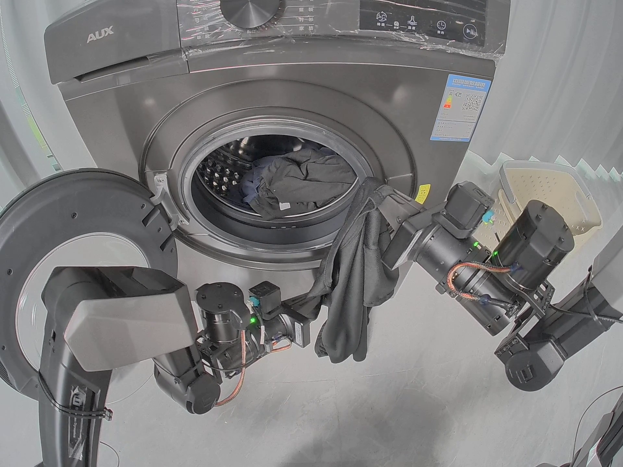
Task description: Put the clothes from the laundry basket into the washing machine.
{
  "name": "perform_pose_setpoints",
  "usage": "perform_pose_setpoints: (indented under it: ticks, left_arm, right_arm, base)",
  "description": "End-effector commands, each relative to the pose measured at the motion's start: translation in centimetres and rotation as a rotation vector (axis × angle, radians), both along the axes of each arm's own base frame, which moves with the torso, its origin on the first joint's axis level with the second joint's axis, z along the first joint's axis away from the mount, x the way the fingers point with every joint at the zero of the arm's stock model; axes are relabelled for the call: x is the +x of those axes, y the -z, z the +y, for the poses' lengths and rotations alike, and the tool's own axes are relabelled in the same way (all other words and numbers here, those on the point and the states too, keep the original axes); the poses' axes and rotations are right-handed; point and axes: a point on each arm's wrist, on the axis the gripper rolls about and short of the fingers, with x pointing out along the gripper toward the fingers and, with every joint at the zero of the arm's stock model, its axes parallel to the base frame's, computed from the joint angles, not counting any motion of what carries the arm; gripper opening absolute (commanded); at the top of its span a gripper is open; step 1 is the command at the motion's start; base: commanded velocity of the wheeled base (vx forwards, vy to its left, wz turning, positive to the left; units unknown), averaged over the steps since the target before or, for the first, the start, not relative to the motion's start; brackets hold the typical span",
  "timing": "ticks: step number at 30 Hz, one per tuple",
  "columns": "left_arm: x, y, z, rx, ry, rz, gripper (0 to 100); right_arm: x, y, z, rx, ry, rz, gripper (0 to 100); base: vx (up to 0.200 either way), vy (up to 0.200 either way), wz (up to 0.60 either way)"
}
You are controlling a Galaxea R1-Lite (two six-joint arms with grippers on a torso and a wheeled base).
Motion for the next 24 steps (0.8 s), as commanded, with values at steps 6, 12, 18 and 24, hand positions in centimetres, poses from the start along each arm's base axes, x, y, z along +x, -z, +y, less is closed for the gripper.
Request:
perform_pose_setpoints:
  ticks: [6,12,18,24]
  left_arm:
    - [-2.5,-5.4,5.0,-0.025,-0.098,-0.041,0]
    - [-5.8,-9.0,9.0,-0.048,-0.161,-0.076,0]
    - [-7.4,-13.5,12.1,-0.130,-0.216,-0.201,0]
    - [-8.2,-16.3,14.0,-0.193,-0.236,-0.286,0]
  right_arm:
    - [0.0,0.4,-0.1,-0.011,-0.001,0.012,0]
    - [0.0,0.4,-0.1,-0.010,-0.001,0.011,0]
    - [-0.2,0.6,-0.1,-0.014,-0.004,0.017,0]
    - [-0.1,0.7,-0.2,-0.018,-0.002,0.018,0]
  base:
    - [0.000,0.000,0.00]
    - [0.000,0.000,0.00]
    - [0.000,0.000,0.00]
    - [0.000,0.000,0.00]
